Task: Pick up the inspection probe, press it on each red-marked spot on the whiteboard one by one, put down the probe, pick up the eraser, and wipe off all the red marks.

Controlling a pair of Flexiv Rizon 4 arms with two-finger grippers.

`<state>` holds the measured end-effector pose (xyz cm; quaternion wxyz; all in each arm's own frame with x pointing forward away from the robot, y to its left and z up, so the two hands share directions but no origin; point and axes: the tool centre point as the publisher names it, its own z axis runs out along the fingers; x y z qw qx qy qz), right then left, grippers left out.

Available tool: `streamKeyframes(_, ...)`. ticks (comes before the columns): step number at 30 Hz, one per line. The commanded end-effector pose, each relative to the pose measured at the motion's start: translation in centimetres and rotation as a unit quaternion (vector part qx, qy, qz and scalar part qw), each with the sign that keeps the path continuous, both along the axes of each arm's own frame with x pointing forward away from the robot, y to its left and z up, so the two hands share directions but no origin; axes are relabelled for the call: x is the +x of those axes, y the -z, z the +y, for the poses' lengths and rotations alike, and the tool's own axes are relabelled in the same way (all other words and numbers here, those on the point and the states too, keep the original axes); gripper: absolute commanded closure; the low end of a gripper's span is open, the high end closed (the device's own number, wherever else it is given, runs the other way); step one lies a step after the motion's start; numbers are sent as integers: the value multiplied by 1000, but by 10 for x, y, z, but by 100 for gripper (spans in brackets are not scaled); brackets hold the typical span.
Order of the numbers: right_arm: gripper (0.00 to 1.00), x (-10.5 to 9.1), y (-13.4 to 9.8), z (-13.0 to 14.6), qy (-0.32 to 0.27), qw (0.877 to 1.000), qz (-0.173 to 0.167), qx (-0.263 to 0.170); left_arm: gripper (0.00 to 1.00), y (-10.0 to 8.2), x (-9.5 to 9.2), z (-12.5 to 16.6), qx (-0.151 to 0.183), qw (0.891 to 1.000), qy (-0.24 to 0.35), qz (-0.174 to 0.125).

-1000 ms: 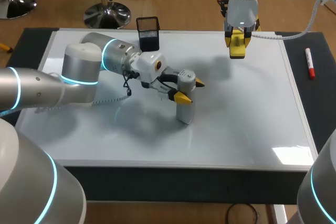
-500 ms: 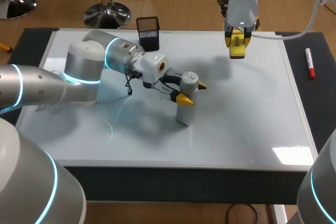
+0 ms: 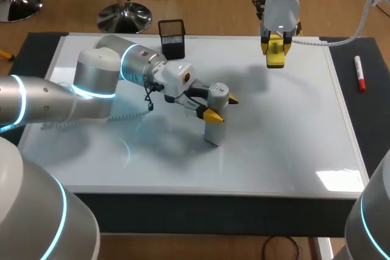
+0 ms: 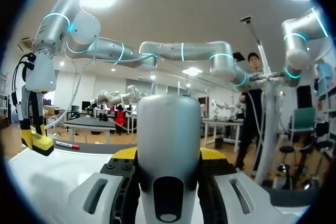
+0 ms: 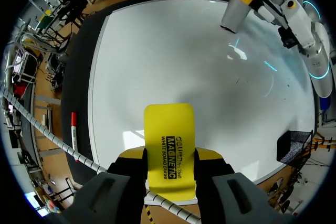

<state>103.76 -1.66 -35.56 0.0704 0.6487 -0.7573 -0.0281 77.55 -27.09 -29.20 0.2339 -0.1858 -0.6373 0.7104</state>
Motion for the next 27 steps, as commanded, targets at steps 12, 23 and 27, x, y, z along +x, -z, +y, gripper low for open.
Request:
streamKeyframes(12, 100, 1, -1, -1, -1, 1000, 0, -2, 100, -28, 15, 25, -28, 999, -38, -14)
streamKeyframes(23, 100, 1, -1, -1, -1, 1000, 0, -2, 100, -49, 61, 78, -18, 992, -115, -40)
streamKeyframes(27, 100, 1, -1, -1, -1, 1000, 0, -2, 100, -55, 81, 101, -17, 988, -145, -44)
